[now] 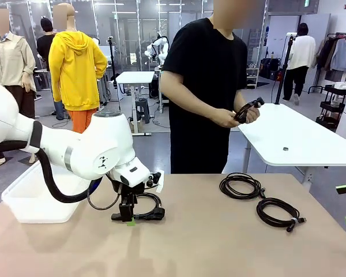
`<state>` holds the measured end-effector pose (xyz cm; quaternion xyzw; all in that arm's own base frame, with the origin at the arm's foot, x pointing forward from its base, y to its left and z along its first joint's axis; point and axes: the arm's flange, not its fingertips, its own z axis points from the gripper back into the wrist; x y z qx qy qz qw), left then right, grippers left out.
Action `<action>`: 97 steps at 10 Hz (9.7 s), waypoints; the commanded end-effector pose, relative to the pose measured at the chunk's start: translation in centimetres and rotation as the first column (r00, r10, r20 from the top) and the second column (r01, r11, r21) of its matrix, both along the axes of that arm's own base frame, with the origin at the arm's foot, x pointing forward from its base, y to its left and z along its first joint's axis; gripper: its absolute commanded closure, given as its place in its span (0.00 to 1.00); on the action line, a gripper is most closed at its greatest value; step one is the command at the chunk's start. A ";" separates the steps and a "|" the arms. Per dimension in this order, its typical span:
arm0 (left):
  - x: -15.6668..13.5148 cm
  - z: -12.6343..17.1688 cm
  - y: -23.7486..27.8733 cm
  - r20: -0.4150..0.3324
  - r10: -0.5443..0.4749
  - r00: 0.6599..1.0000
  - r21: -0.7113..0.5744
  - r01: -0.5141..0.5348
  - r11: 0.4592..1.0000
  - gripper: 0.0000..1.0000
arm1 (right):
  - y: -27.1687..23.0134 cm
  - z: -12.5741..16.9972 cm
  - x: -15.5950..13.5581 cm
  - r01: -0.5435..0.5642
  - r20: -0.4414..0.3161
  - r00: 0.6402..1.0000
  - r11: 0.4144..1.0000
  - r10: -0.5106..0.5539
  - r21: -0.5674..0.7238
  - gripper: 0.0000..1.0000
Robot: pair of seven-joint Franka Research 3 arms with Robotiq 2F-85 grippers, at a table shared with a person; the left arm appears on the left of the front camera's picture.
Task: Organize and store the cables.
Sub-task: Place the Power Cable into the Organizing box.
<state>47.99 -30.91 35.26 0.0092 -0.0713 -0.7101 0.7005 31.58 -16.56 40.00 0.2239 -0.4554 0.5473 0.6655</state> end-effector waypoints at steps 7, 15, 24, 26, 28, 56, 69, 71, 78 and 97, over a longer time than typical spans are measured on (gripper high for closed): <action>6.4 -3.3 -1.9 -0.103 0.019 0.994 0.069 -0.012 0.998 0.00 | 0.2 0.4 -0.2 0.007 -0.018 1.000 1.000 -0.007 0.007 0.00; 7.4 -4.2 -3.0 -0.178 0.067 0.982 0.117 -0.047 0.992 1.00 | 0.2 0.4 -0.2 0.007 -0.018 1.000 1.000 -0.007 0.007 0.00; 4.0 6.4 -1.7 -0.040 0.000 0.999 0.058 0.002 0.998 1.00 | 0.2 0.4 -0.2 0.007 -0.018 1.000 1.000 -0.007 0.007 0.00; 1.9 9.6 -0.8 0.035 -0.025 0.999 0.068 0.023 0.997 1.00 | 0.2 0.4 -0.2 0.007 -0.018 1.000 1.000 -0.007 0.007 0.00; 0.2 11.2 0.0 0.106 -0.041 0.994 0.069 0.034 0.997 1.00 | 0.2 0.4 -0.2 0.007 -0.018 1.000 1.000 -0.007 0.007 0.00; 8.4 7.3 29.8 0.031 -0.145 0.989 0.021 0.144 0.989 0.81 | 0.2 0.4 -0.2 0.007 -0.018 1.000 1.000 -0.007 0.007 0.00; 8.4 7.1 28.7 0.002 -0.081 0.997 0.031 0.081 0.996 0.00 | 0.2 0.4 -0.2 0.007 -0.018 1.000 1.000 -0.007 0.007 0.00; 8.4 7.1 28.7 0.002 -0.081 0.997 0.031 0.081 0.996 0.00 | 0.2 0.4 -0.2 0.007 -0.018 1.000 1.000 -0.007 0.007 0.00; 8.4 7.1 28.7 0.002 -0.081 0.997 0.031 0.081 0.996 0.00 | 0.2 0.4 -0.2 0.007 -0.018 1.000 1.000 -0.007 0.007 0.00; -11.6 16.8 25.5 0.072 0.533 0.843 -0.598 -0.391 0.700 0.00 | 0.2 0.4 -0.2 0.007 -0.018 1.000 1.000 -0.007 0.007 0.00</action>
